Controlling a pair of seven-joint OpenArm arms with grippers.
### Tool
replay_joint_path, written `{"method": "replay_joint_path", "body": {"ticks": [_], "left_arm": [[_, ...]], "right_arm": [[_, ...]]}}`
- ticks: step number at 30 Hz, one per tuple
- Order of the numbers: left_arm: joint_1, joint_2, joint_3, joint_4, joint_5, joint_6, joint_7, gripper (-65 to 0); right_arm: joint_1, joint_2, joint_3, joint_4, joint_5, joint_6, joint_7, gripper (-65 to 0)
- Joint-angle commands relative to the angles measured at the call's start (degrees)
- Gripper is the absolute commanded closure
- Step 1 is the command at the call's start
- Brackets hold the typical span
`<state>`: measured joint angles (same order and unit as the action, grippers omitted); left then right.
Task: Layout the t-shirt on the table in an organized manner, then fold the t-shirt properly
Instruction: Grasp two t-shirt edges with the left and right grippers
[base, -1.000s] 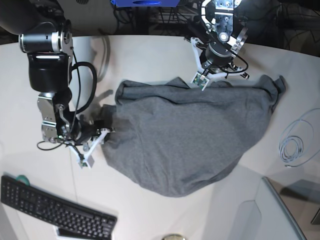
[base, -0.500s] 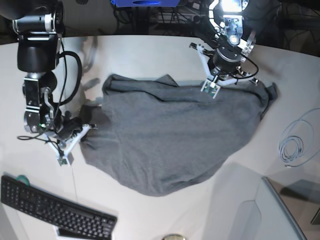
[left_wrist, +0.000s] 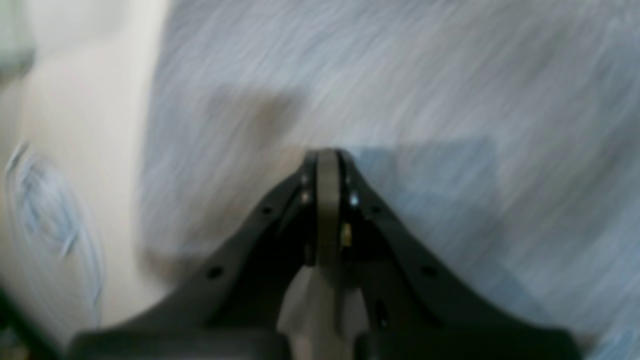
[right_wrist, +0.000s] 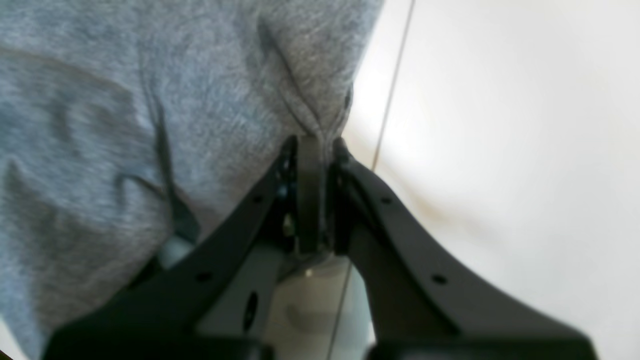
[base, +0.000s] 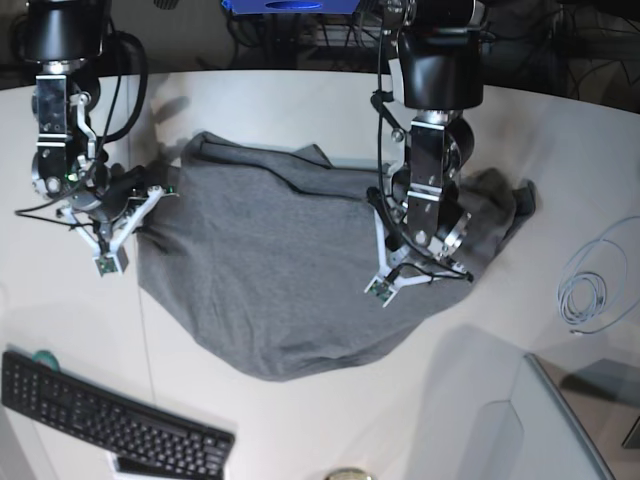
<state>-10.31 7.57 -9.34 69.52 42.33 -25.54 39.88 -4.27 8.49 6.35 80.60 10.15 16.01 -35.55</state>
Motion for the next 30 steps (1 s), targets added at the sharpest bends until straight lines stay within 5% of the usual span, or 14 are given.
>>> {"method": "replay_joint_path", "body": {"ticks": [1,5,9,13,20,26,30], "left_arm": [[-3.28,-0.58,-0.02,-2.31,0.97,1.06,-0.19,0.0],[-11.98,-0.58,0.24,-17.25,1.06,3.34,-1.94,0.0],[-20.16,-0.76,0.33,-35.27,1.5,10.2,-13.55,0.0],[-28.24,-0.94,0.24,-51.19,1.23,14.33,-23.39,0.0],[-33.34,1.43,-0.28,-57.43,-0.08,16.44,-33.68,0.0],[-34.66,1.43,0.16,-57.08,-23.21,16.09,-36.32,0.0],[-29.56,0.03,0.33,-46.53,-31.56,15.65,-26.47,0.0]], "right_arm": [[-0.43,0.43,0.2,2.17,0.35,-0.14,-0.1,-0.5],[-5.35,0.43,0.2,9.2,0.35,-0.14,-3.88,-0.5],[-12.03,-0.18,-0.33,17.03,0.44,-0.14,-4.14,-0.5],[-15.73,-4.23,-0.5,20.37,0.27,0.03,-5.55,-0.5],[-14.41,-7.13,-12.11,20.28,0.27,0.03,-6.96,-0.5],[-11.6,-7.22,-17.73,20.19,0.27,-1.64,-7.48,-0.5],[-10.19,-5.63,-15.54,20.19,0.27,-3.48,-8.71,-0.5]]}}
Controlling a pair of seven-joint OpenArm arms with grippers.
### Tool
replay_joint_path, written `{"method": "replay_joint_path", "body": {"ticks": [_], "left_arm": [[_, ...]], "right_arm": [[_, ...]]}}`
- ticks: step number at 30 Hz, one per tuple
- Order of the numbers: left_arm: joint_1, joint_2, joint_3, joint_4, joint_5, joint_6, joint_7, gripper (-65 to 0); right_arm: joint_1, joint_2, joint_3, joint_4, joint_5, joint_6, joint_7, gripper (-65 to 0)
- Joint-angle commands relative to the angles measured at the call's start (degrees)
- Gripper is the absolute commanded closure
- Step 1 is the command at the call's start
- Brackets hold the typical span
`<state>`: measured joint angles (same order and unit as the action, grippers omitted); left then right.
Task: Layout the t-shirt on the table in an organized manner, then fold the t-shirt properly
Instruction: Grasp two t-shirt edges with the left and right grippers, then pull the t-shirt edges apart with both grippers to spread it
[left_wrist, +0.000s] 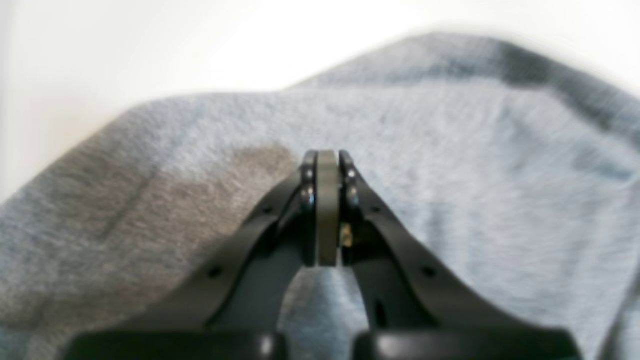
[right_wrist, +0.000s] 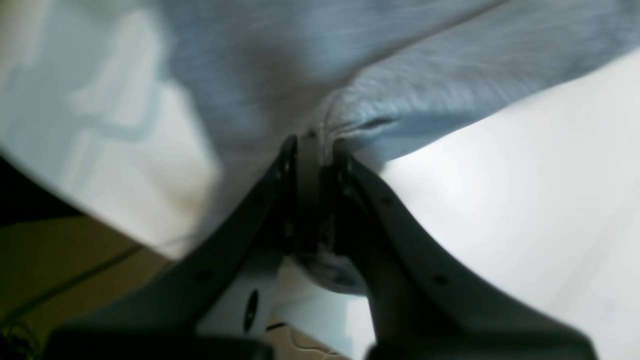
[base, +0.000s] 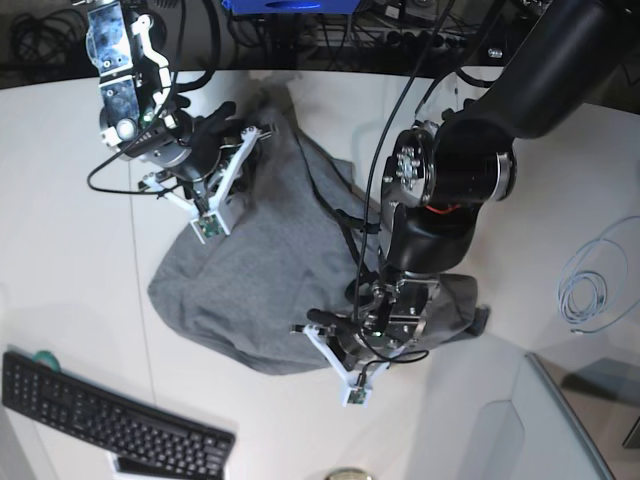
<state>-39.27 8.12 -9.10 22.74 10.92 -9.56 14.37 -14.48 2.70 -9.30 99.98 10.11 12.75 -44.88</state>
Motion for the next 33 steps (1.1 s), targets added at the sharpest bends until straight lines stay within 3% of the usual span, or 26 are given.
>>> {"method": "replay_joint_path", "body": {"ticks": [1,6,8,11,19,24,27,29,33], "left_arm": [[2.74,-1.22,0.09,5.87,-0.68,-1.73,2.2,0.0],[25.51,-3.77,-0.44,45.35,-2.96,-13.16,16.71,0.0],[34.47,-5.17,-0.44,58.53,-4.9,-14.39,22.24,0.0],[45.55,-7.64,-0.08,68.2,-9.47,-14.39,23.74,0.0],[59.0,-10.54,0.0,74.71,-25.12,-14.39,23.74,0.0],[60.94,-10.27,-0.44,72.95,-26.79,-14.39,23.39,-0.5],[60.85,-10.27,-0.08,72.07,-26.79,-14.39,23.39,-21.4],[60.67,-10.27,-0.08,71.02,-26.79,-14.39,23.3,-31.3],[59.79,-10.19,0.27,66.62,-26.79,-14.39,17.85,-35.4]], "right_arm": [[0.19,0.6,0.82,0.81,0.31,-0.4,0.53,-0.5],[0.72,2.88,6.18,0.81,0.31,-0.31,0.53,-0.5],[0.72,2.88,8.2,0.81,0.31,-0.31,0.53,-0.5],[0.81,2.88,10.84,0.81,0.31,-0.23,0.62,-0.5],[0.72,2.8,11.28,0.81,0.31,-0.23,0.71,-0.6],[0.72,2.8,11.28,0.81,0.31,-0.23,0.71,-0.6],[0.63,2.8,11.28,0.81,0.31,-0.23,0.71,-0.6],[0.55,2.8,11.28,0.81,0.31,-0.23,0.71,-0.6],[0.46,2.71,11.28,0.81,0.31,-0.23,0.71,-0.6]]}}
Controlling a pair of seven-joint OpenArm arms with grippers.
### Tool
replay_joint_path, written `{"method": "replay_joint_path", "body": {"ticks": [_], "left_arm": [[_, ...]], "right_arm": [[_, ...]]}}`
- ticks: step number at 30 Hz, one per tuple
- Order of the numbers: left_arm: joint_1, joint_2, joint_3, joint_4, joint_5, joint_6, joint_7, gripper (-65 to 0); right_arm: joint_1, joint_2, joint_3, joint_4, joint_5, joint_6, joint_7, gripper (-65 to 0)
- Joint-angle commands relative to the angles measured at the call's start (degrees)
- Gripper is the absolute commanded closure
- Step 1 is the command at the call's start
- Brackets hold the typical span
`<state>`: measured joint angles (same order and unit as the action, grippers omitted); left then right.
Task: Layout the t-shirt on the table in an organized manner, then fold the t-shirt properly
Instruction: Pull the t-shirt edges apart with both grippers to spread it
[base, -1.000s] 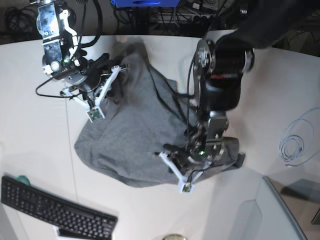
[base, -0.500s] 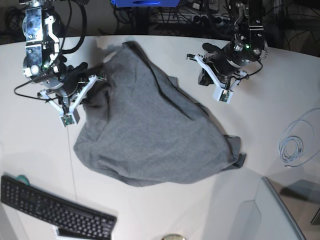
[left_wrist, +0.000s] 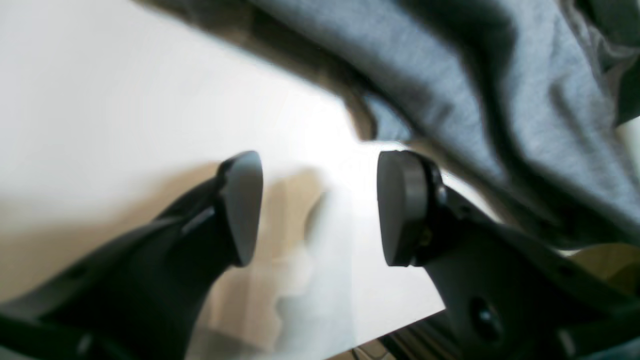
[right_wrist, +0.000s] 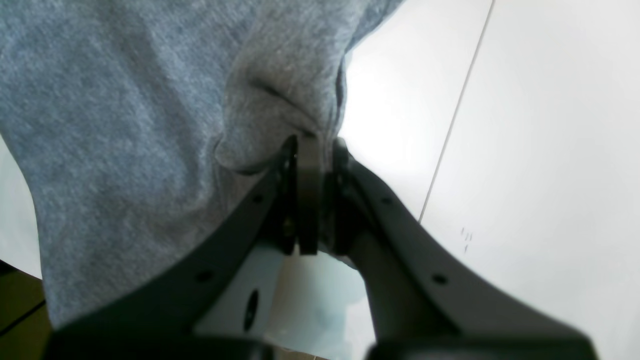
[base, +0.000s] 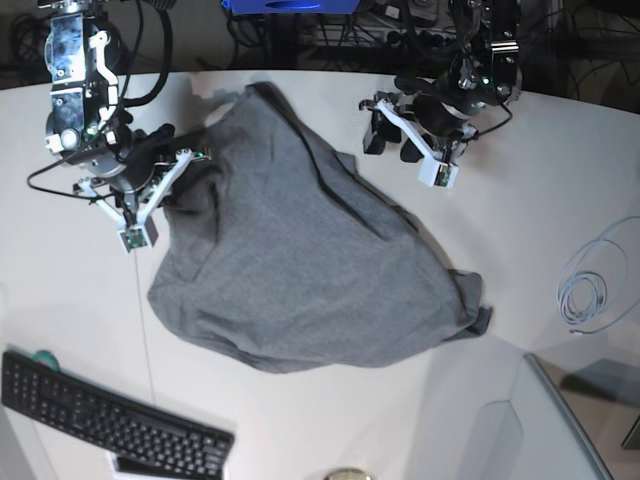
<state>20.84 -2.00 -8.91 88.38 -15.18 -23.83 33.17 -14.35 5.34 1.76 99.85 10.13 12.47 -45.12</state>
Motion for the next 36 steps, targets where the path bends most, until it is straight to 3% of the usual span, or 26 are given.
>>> {"method": "replay_joint_path", "body": {"ticks": [1,8,11,17,19,23,28,32,36], "left_arm": [[-0.84,0.02,0.86,-0.6,-0.69,-0.12,-1.83,-35.4],[-5.15,0.73,7.02,-6.93,-0.78,-0.12,-2.09,-35.4],[-6.38,2.48,6.75,-7.19,-0.78,-0.12,-2.09,-35.4],[-9.9,2.75,7.46,-12.38,-0.78,-0.12,-2.09,-34.7],[-10.51,2.84,7.46,-13.52,-0.78,-0.12,-2.09,-28.8],[-10.51,2.75,6.84,-13.61,-0.78,-0.12,-2.09,-1.8],[-9.72,0.64,3.85,-7.02,-0.78,-0.03,-1.56,0.0],[-7.61,-3.41,-2.74,3.09,-0.6,-0.03,5.03,0.0],[-7.35,-7.54,-9.69,10.74,-0.34,-0.03,10.74,0.0]], "right_arm": [[0.33,0.06,0.22,0.94,0.29,0.06,0.95,-0.6],[0.5,0.06,0.31,0.94,0.29,0.06,0.95,-0.6],[0.42,0.06,0.31,0.94,0.29,0.06,0.95,-0.6],[0.42,0.15,0.31,0.94,0.29,0.06,0.95,-0.6],[0.5,0.24,0.31,0.94,0.29,0.06,0.95,-0.6],[0.68,0.24,0.31,0.94,0.29,0.06,0.95,-0.6],[1.21,0.24,1.54,0.85,0.29,0.06,0.95,-0.6],[2.17,-0.03,1.54,0.94,0.37,0.06,0.77,-0.6],[2.26,-0.64,-3.47,0.94,0.46,0.06,0.77,-0.6]]}}
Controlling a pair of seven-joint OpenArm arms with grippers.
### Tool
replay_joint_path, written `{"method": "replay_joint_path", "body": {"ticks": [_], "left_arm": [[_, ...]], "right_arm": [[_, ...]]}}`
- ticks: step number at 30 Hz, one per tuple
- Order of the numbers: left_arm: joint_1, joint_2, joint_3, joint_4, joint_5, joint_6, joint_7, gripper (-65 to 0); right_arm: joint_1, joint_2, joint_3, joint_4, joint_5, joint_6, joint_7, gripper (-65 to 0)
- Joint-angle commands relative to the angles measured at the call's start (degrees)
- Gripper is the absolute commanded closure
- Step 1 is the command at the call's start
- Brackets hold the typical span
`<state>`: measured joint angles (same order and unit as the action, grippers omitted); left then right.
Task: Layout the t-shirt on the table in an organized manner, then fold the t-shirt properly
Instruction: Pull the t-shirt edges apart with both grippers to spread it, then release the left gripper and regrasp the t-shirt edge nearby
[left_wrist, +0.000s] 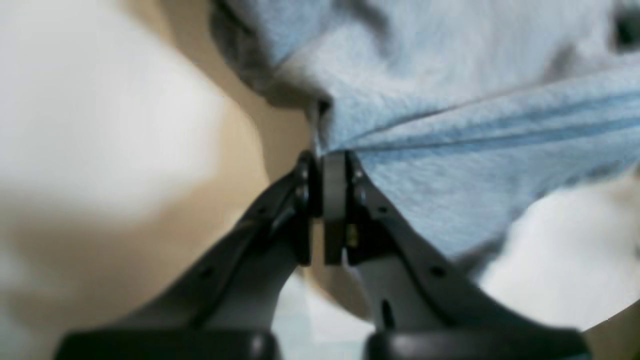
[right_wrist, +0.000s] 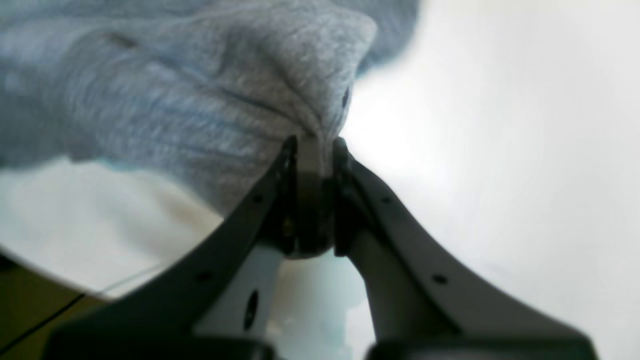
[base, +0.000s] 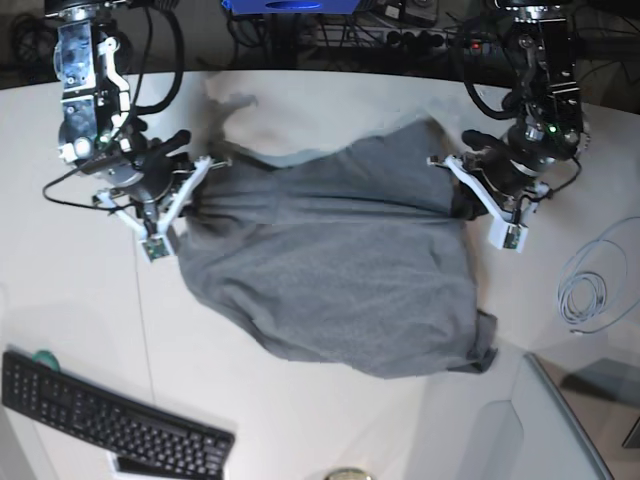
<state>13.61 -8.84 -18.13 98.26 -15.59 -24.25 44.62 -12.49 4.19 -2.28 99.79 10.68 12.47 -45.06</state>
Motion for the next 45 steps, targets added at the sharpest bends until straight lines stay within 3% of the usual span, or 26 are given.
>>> {"method": "replay_joint_path", "body": {"ticks": [1,7,19,25,27,28,33,43,44,45], "left_arm": [[-0.38,-2.02,-2.31,1.92,0.08,0.38,0.43,0.0],[-0.64,-6.32,-9.61,4.47,0.08,0.38,3.07,0.0],[3.67,-5.97,-13.12,-2.3,0.17,0.38,3.34,0.0],[4.02,-5.88,-16.02,-7.49,0.17,0.47,3.25,0.0],[3.76,-5.88,-18.92,-8.46,0.17,0.47,3.25,-9.5],[3.67,-5.88,-20.16,-8.81,0.17,0.47,3.16,-10.5],[3.58,-6.41,-22.18,-8.9,0.17,0.47,3.16,0.0],[6.66,-4.21,-22.18,-3.97,-0.19,0.47,3.16,0.0],[7.36,-3.51,-22.18,-2.04,-0.19,0.38,3.16,-0.7],[8.24,-2.63,-22.18,-0.19,-0.19,0.38,3.16,-5.8]], "right_arm": [[0.49,-0.36,-0.84,1.0,-0.08,-0.12,0.71,-0.6],[-0.04,-3.88,-2.07,1.36,-0.17,-0.38,0.71,-0.6],[-8.83,-3.79,-2.07,1.36,-0.26,-0.38,0.71,-0.6],[-9.35,-3.79,-1.63,1.27,-0.26,-0.47,0.97,-0.6],[-9.35,-3.97,1.1,1.36,-0.26,-0.47,0.97,-0.6],[-9.35,-3.97,2.59,1.36,-0.17,-0.47,0.88,-0.6],[-9.35,-3.97,6.81,1.36,-0.08,-0.03,0.88,-0.6],[-9.44,-4.05,6.64,1.36,-0.08,-0.03,0.71,-0.6],[-9.44,-4.05,6.64,1.36,-0.08,-0.03,0.71,-0.6],[-9.44,-4.05,6.64,1.36,-0.08,-0.03,0.71,-0.6]]}}
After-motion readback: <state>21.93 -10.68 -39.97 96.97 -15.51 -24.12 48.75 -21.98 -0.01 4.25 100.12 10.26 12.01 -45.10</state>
